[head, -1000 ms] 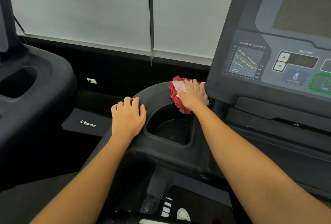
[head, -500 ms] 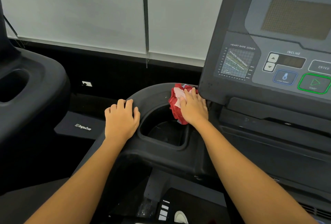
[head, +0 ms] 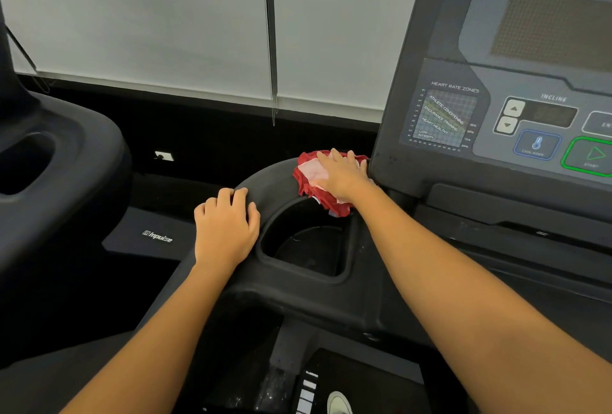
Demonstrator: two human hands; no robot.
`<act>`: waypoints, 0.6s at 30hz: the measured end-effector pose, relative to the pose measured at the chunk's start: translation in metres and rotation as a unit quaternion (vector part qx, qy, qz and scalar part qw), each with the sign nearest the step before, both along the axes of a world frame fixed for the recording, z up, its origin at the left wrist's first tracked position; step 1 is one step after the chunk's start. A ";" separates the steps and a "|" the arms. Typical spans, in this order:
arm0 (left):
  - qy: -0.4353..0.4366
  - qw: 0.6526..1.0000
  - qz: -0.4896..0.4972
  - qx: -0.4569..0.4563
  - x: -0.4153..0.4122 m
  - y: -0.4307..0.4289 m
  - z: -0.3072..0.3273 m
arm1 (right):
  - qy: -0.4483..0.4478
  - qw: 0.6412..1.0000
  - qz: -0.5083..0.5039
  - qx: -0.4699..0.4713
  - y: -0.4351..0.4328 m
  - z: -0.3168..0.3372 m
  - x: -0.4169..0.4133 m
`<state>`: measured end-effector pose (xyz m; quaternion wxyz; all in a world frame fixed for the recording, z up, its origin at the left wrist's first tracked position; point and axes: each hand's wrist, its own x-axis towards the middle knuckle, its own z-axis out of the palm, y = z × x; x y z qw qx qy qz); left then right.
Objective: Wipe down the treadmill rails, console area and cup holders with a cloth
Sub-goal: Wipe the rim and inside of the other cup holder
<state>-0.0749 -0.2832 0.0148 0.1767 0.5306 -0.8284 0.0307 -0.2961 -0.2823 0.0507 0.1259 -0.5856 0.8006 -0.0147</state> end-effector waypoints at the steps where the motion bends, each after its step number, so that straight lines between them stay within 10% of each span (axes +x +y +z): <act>1: 0.001 1.000 0.000 -0.001 0.000 -0.001 0.000 | 0.011 1.000 0.009 0.006 -0.001 0.002 -0.002; 12: 0.009 1.000 0.001 -0.012 -0.001 -0.005 -0.001 | -0.037 0.996 0.051 -0.061 -0.014 -0.015 0.023; 18: 0.025 1.000 0.003 -0.014 0.001 -0.003 -0.001 | -0.124 0.984 -0.084 -0.094 0.016 -0.016 -0.003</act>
